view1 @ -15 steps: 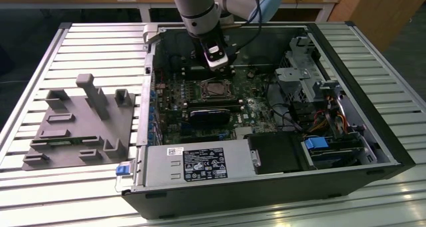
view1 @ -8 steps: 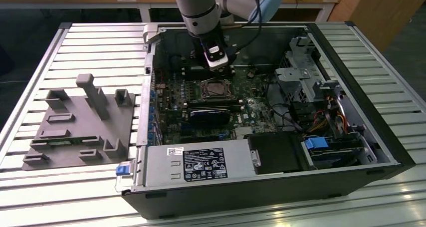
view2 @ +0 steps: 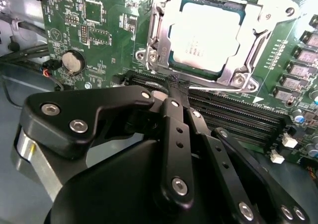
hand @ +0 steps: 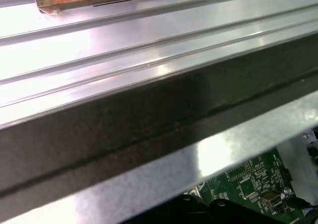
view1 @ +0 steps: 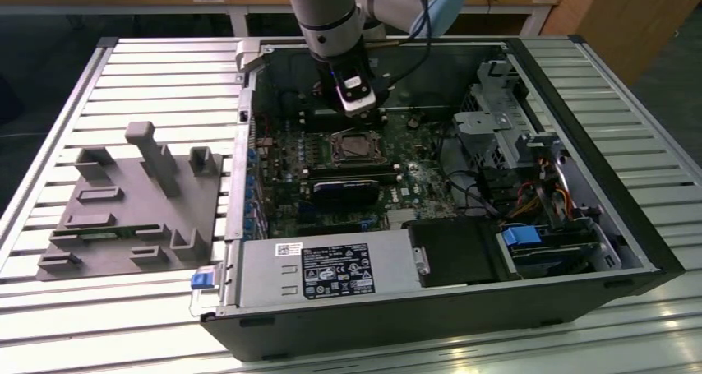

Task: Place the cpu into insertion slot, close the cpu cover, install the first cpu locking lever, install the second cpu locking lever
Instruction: 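Install the first cpu locking lever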

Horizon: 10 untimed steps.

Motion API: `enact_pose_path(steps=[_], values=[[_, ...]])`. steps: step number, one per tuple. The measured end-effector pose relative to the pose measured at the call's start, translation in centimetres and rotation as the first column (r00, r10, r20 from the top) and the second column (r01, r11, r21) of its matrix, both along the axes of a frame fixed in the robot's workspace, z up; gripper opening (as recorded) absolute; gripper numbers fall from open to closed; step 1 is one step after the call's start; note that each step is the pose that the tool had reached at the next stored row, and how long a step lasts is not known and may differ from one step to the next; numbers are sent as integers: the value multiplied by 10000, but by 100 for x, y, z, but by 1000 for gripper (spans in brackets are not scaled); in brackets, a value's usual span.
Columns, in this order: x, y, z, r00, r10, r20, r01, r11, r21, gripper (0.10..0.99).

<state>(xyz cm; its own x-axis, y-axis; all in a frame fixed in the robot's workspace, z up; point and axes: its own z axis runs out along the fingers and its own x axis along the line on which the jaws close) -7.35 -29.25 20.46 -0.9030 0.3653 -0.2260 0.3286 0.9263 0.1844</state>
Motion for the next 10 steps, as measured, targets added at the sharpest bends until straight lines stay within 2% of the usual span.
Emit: enact_pose_path(steps=[2, 7, 10], values=[[0, 0, 0, 10000, 1, 0, -1, 10000, 52, 106], [0, 0, 0, 10000, 4, -1, -4, 10000, 75, 106], [0, 0, 0, 10000, 11, 0, -11, 9999, 132, 106]])
